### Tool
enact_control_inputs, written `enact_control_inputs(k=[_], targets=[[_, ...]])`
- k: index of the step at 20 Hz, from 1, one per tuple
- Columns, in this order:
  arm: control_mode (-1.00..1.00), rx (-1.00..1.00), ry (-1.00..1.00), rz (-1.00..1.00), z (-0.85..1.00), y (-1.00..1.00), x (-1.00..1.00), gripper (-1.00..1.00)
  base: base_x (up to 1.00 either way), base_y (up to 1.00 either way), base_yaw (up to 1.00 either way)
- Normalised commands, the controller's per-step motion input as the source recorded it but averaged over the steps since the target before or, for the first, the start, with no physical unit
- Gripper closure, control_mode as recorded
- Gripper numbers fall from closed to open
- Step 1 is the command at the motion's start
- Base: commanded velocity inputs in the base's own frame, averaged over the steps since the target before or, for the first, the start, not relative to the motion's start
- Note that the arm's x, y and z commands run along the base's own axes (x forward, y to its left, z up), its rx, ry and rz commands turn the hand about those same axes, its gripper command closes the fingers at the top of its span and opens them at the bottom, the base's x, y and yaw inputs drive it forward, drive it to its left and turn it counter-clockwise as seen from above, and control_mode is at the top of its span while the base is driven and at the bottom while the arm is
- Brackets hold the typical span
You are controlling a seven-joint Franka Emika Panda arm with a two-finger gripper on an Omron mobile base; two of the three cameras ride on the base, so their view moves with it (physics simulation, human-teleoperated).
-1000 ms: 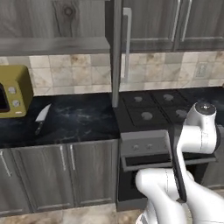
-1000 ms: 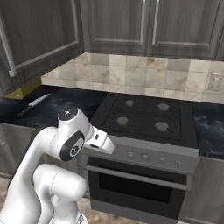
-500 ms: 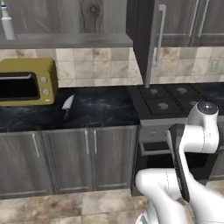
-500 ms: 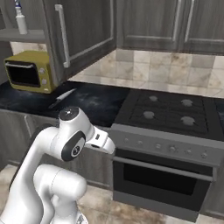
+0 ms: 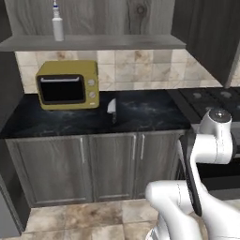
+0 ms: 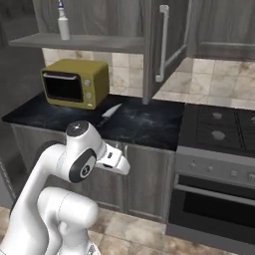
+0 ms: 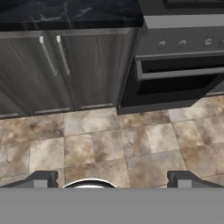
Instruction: Move the cutting board and knife to the sink. Then move spray from the cabinet to the counter.
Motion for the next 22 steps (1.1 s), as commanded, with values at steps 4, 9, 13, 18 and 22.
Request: enact_control_inputs(k=[4,9,13,18,22], targets=[[1.00,0.00,0.00,0.00,0.00,0.00,0.00,-1.00,-0.04,0.87,-0.01],[1.00,0.00,0.00,0.00,0.00,0.00,0.00,-1.00,0.23,0.82,-0.06],[1.00,0.00,0.00,0.00,0.00,0.00,0.00,-1.00,0.50,0.69,-0.11],[1.00,0.00,0.00,0.00,0.00,0.00,0.00,-1.00,0.68,0.49,-0.09],[1.00,0.00,0.00,0.00,0.00,0.00,0.00,-1.00,0.81,0.16,-0.01]])
